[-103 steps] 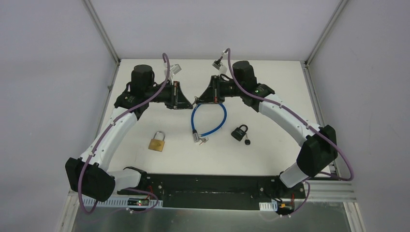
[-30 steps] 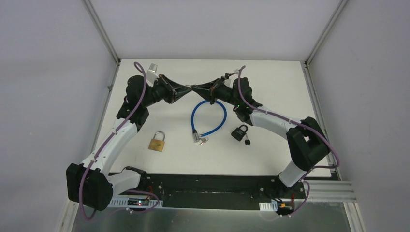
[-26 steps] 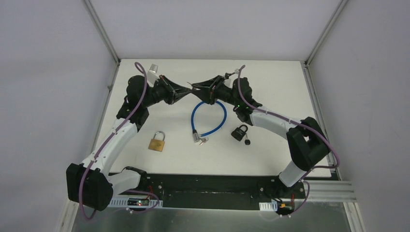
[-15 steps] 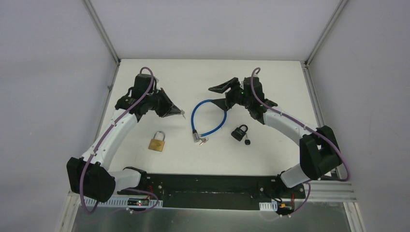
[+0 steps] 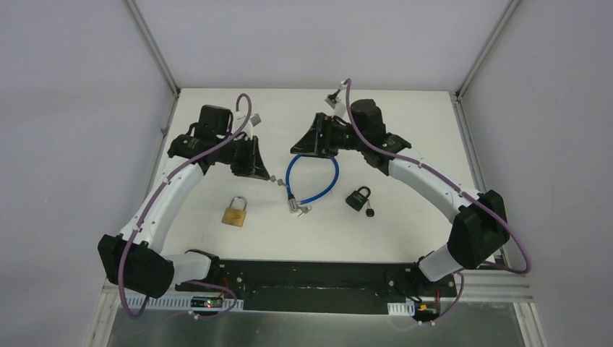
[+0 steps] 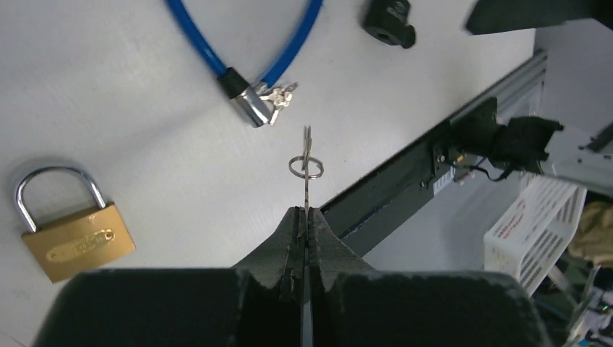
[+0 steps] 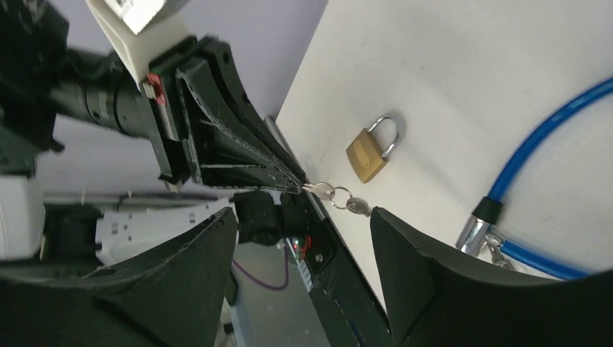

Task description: Unlock with the key

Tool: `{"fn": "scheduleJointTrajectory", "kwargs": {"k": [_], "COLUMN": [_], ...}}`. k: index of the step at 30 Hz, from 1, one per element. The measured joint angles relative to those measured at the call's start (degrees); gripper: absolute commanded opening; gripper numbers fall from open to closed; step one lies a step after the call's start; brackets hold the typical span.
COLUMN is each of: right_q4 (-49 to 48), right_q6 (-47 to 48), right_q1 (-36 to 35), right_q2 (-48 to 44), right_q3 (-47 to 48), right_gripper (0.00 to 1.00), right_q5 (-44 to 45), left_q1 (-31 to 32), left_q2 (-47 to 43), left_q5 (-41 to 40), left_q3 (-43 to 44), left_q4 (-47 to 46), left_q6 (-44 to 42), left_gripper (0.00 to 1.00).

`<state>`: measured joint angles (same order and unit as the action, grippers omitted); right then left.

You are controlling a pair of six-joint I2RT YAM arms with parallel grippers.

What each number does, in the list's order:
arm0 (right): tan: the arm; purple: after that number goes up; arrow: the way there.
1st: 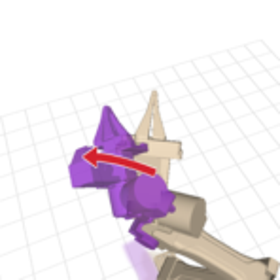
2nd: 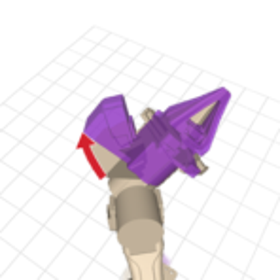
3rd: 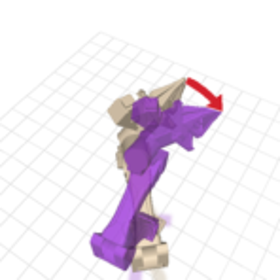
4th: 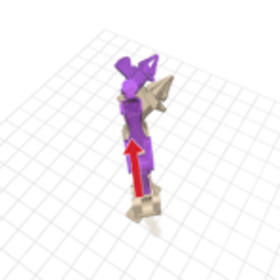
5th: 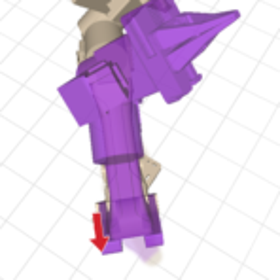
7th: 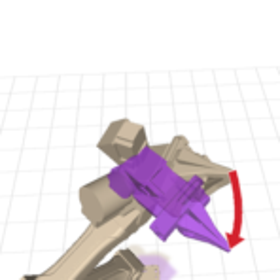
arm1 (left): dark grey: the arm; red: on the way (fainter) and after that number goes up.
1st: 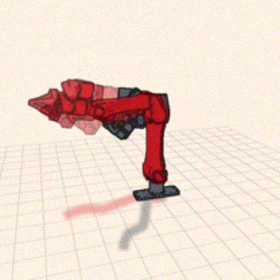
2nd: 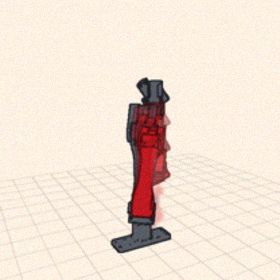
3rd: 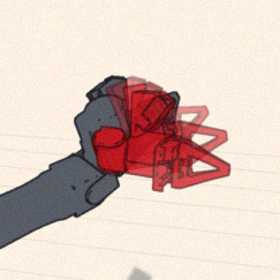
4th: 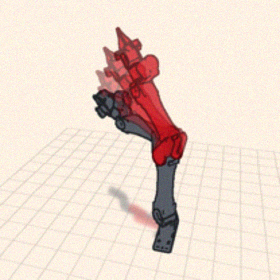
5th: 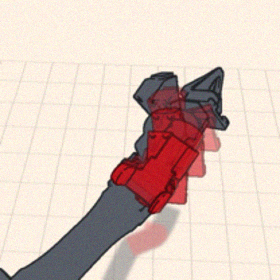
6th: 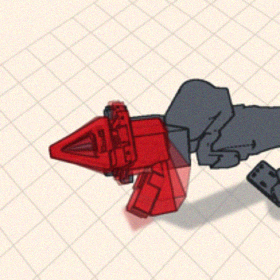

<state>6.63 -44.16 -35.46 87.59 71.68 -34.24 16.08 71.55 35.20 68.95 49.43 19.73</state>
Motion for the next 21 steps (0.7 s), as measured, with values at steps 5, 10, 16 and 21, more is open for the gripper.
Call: {"fn": "scheduleJointTrajectory", "kwargs": {"k": [5, 10, 16, 21], "right_q4": [-1.8, -5.7, -6.3, -2.4], "right_q6": [5.3, 6.3, 7.6, 11.4], "right_q1": [-3.1, -5.0, -5.3, -6.6], "right_q2": [0.1, 0.9, 1.1, 1.9], "right_q3": [0.9, 2.6, 4.3, 6.4], "right_gripper": [0.73, 0.68, 0.64, 0.42], "right_q5": [-7.1, -12.6, -17.6, -18.2], "left_q1": [0.0, 0.0, 0.0, 0.0], "left_q2": [-2.6, -4.2, -3.1, -2.2], "left_q5": [9.2, 14.5, 20.6, 24.0], "left_q3": [4.4, 9.0, 11.3, 11.3], "left_q4": [0.3, 1.6, 5.0, 6.7], "left_q6": [-10.0, -17.7, -23.2, -24.9], "left_gripper": [0.0, 0.0, 0.0, 0.0]}}
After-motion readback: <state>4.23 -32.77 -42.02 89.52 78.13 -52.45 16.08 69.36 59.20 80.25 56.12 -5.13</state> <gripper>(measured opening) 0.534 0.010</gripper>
